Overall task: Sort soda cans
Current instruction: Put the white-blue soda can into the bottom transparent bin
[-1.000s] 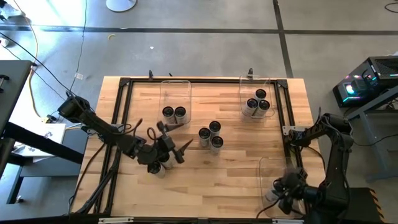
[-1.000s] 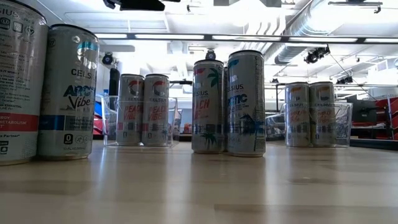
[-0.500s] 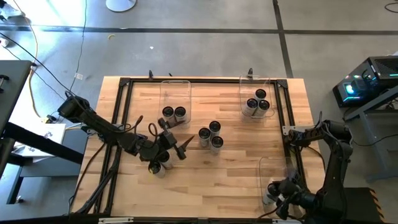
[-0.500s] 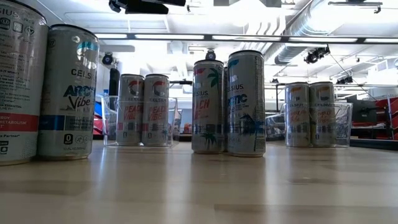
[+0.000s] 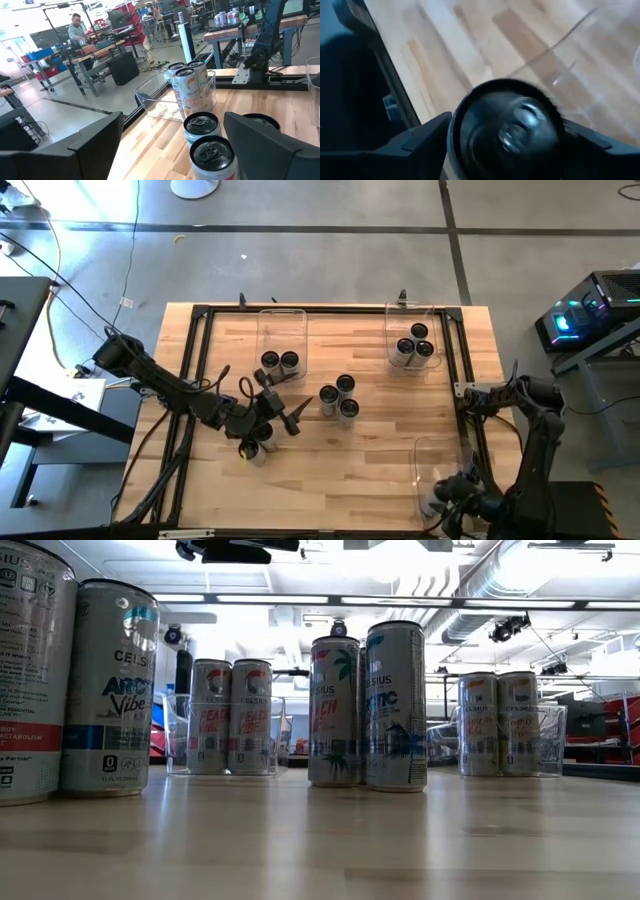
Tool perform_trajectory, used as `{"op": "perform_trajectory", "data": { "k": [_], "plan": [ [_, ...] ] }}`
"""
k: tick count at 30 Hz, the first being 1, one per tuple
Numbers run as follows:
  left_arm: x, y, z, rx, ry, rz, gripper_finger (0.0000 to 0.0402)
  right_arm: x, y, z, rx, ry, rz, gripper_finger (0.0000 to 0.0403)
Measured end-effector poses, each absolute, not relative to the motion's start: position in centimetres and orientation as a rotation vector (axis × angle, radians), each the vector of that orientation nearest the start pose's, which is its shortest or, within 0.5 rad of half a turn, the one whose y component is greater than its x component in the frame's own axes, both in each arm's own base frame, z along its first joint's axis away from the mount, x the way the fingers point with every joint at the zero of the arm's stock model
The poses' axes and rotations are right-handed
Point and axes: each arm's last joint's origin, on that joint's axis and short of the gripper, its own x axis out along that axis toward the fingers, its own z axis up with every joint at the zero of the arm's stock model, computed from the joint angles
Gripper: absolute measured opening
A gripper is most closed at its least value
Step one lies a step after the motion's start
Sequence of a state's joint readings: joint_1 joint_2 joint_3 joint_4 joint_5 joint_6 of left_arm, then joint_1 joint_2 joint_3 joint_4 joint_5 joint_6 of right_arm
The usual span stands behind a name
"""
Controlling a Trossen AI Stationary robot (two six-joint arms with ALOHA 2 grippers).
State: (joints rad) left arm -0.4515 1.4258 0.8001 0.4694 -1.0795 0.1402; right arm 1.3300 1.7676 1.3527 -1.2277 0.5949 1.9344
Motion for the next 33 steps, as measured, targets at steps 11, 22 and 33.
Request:
{"op": "perform_trajectory", "data": {
  "k": [11, 22, 33],
  "plan": [
    [27.75, -10.62, 25.72, 0.247, 0.159, 0.618, 0.0339, 8.95, 30.15, 22.59, 0.371, 0.993, -0.422, 0.0295],
    [27.75, -10.62, 25.71, 0.248, 0.16, 0.618, 0.0339, 9.32, 30.76, 22.81, 0.473, 0.896, -0.39, 0.0295],
    [27.75, -10.62, 25.71, 0.248, 0.16, 0.618, 0.0339, 9.23, 31.04, 22.85, 0.476, 0.971, -0.365, 0.0295]
  ]
}}
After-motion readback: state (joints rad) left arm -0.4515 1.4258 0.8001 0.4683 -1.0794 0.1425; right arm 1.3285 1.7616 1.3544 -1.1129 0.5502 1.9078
